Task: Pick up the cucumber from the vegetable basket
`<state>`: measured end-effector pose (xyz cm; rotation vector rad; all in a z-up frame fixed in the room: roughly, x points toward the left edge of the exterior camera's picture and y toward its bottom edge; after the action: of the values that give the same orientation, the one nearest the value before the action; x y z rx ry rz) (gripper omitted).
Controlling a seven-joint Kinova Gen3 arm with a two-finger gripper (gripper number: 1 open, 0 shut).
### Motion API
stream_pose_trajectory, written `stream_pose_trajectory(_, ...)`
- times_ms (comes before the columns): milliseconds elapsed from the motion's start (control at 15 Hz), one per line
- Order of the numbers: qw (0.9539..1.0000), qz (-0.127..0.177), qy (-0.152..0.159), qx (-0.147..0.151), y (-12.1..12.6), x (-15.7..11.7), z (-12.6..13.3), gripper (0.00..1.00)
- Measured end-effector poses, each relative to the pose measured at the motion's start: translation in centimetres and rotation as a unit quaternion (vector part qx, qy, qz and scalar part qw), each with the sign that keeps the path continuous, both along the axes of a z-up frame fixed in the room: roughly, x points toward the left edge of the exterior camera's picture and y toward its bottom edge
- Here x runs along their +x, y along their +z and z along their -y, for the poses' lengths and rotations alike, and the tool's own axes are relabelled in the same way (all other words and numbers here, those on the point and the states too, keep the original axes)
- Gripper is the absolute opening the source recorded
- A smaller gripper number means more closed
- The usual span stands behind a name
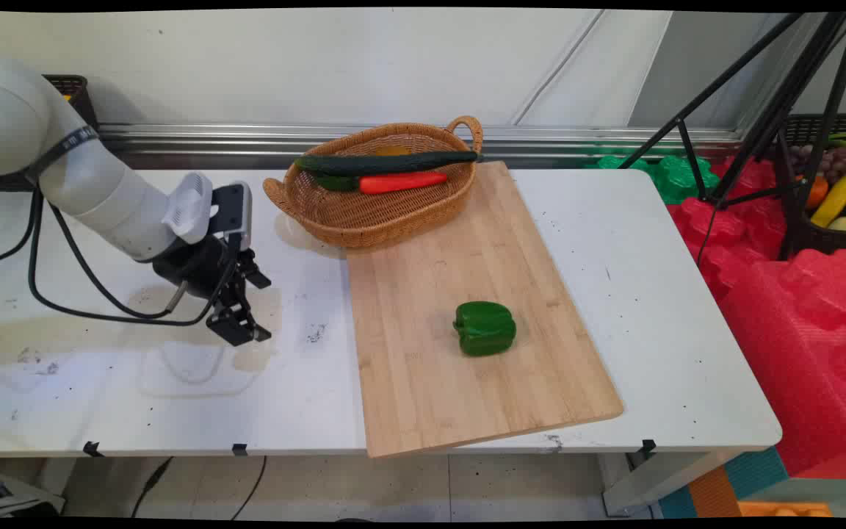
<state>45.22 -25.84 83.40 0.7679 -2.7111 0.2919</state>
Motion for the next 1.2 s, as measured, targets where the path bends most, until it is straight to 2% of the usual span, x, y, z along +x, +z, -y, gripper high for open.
stream_pose_trajectory(333, 0.9995, -0.015, -0.004, -0.028, 2.7, -0.5, 0.6, 1.0)
stream_pose_trajectory(533, 0.9975, -0.028, 0.0, -0.066, 6.2, -1.0, 1.8, 1.0)
stream_pose_trajectory(667, 0.996, -0.032, 0.004, -0.083, 7.6, -1.2, 2.6, 1.0)
stream_pose_trajectory(867, 0.992, -0.036, 0.021, -0.119, 10.2, -1.5, 5.1, 1.0)
stream_pose_trajectory(1200, 0.9872, -0.028, 0.043, -0.151, 11.8, -2.2, 9.3, 1.0)
